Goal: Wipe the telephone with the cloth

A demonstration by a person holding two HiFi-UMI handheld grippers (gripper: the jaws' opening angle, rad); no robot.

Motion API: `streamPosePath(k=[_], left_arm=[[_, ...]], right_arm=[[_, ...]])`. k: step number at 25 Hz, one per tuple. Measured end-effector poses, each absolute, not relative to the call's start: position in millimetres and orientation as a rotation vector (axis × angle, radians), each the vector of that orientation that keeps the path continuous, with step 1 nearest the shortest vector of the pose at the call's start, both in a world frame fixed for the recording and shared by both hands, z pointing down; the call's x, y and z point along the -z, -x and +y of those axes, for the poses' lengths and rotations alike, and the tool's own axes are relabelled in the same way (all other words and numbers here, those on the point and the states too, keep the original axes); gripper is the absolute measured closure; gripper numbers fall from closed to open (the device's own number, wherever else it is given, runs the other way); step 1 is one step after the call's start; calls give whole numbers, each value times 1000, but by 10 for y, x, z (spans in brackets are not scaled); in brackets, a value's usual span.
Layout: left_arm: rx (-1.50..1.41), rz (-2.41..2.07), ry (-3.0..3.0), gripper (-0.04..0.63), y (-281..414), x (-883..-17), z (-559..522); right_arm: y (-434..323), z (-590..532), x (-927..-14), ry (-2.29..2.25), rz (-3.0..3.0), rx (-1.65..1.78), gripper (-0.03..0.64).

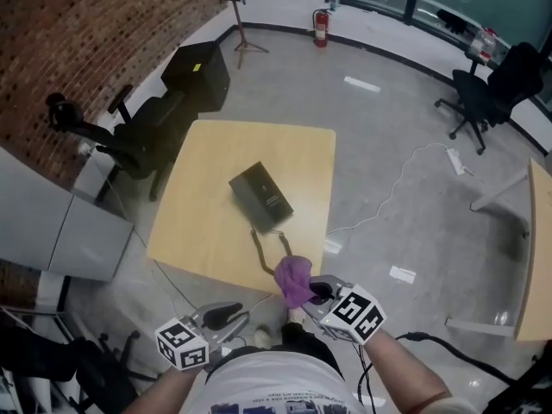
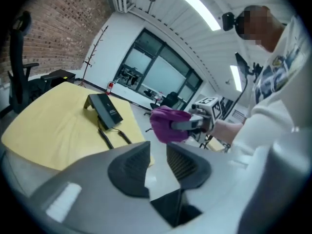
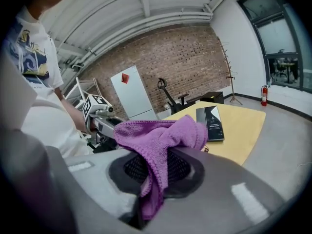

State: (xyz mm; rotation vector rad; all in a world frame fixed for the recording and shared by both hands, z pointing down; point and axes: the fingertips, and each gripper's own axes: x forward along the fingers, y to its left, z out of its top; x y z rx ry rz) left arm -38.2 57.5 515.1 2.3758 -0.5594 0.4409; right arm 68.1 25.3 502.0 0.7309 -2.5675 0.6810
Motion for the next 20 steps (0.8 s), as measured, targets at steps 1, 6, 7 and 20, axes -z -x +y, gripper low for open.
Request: streamPosePath(k=[1, 6, 7, 20], left_arm=[[-410, -548, -2384, 483, 343, -5096, 605], [-268, -464, -2478, 503, 239, -4735, 863], [-235, -452, -2485, 515, 258, -4672, 948], [-104, -553, -2453, 554, 990, -4598, 2062]], right_arm=[[-656, 315, -4990, -732, -2579, -698, 573], [-535, 736, -4896, -739, -2566, -654, 573], [-508, 828, -4883, -747, -2558, -636, 572], [199, 2246, -4815, -778, -2530, -480, 573]])
